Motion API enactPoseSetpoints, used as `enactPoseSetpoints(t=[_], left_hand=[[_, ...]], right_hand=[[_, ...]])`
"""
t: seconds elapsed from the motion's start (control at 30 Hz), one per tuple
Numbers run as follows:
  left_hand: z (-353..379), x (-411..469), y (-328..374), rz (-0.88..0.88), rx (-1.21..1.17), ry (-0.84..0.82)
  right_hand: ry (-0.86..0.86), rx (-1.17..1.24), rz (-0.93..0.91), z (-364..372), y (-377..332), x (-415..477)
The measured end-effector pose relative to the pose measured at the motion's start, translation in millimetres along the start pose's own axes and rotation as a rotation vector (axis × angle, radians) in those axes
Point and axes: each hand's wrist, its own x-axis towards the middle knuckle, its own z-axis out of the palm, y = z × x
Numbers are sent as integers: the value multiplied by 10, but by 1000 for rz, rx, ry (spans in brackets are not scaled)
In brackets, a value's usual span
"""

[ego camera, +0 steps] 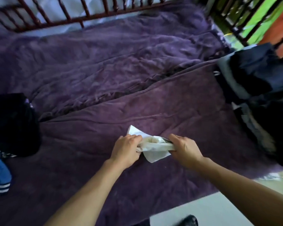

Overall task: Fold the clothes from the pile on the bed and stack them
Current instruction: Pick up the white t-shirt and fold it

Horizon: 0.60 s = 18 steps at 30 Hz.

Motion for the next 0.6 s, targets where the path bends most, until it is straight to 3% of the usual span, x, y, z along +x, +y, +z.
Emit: enactPoseSetpoints(t=[0.4, 0.6], left_hand=[[-30, 231, 3065, 148, -48, -60], [-90, 643, 4258, 262, -141, -93]], right_hand=[[70, -134, 197, -1689, 1749, -2085], [126, -150, 338, -2497, 2479, -2710]])
